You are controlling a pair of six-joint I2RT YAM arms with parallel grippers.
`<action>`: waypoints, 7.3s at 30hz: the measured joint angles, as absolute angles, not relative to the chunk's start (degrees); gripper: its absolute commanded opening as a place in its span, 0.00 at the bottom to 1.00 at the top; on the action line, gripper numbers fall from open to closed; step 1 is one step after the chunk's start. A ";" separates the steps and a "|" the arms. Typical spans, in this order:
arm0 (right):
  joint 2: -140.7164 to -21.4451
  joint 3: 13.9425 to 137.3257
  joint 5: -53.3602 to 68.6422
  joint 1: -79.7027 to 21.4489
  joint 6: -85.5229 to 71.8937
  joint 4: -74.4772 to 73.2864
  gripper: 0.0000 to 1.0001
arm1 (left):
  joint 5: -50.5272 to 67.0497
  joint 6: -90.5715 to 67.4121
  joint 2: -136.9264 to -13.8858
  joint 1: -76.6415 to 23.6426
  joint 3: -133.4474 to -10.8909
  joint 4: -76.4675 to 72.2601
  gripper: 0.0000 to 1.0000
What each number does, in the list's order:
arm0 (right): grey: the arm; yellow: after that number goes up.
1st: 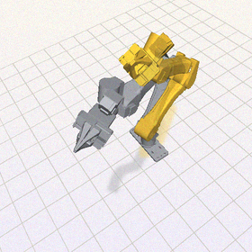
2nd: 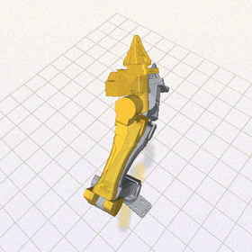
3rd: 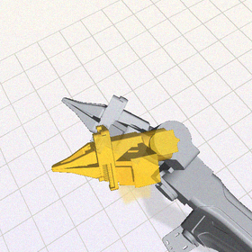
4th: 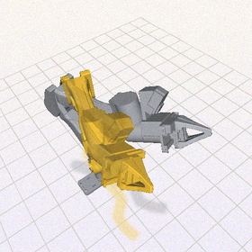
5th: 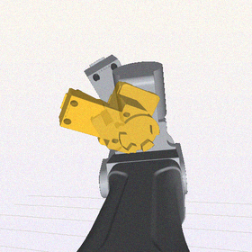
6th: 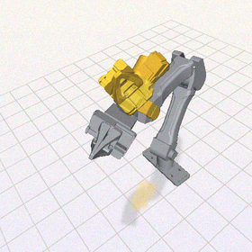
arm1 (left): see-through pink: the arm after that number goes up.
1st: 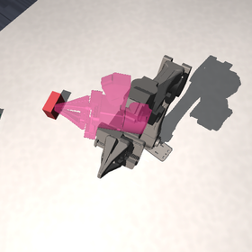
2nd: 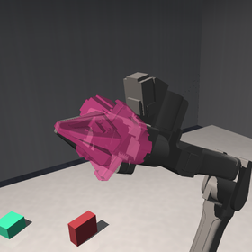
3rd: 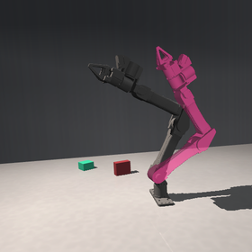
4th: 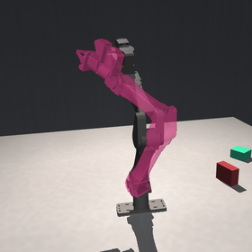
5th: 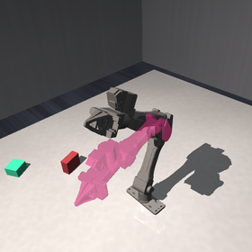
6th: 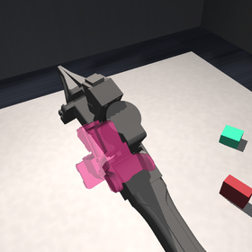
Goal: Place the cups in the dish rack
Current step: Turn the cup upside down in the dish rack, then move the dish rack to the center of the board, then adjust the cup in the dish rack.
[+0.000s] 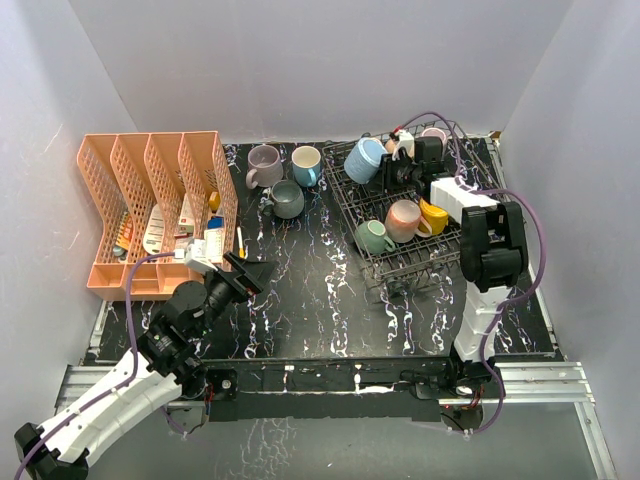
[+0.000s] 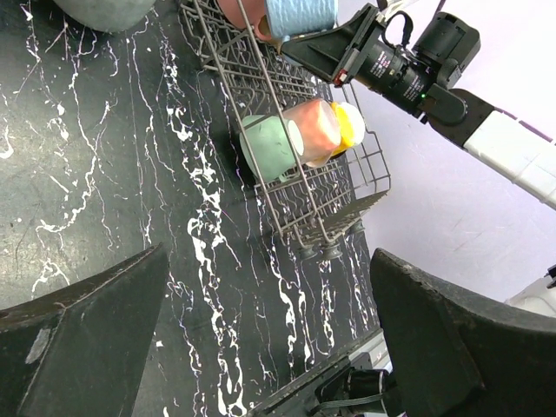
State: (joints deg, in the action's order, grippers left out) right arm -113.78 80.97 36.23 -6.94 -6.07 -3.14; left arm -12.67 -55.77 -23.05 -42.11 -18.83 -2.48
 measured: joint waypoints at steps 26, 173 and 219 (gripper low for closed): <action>-119.50 84.09 11.25 -17.39 -1.30 -2.83 0.10 | -12.69 -57.28 -22.55 -42.11 -18.98 0.82 0.97; -80.68 61.73 32.88 -25.23 40.53 -46.92 0.56 | -9.34 -61.12 -22.79 -42.11 -20.23 0.45 0.97; -102.98 80.42 26.72 -21.52 29.54 -38.37 0.08 | -9.67 -61.73 -18.20 -42.11 -19.64 3.16 0.97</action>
State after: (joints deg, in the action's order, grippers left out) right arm -102.98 80.42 26.72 -21.52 29.54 -38.37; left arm -9.67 -61.73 -18.20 -42.11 -19.64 3.16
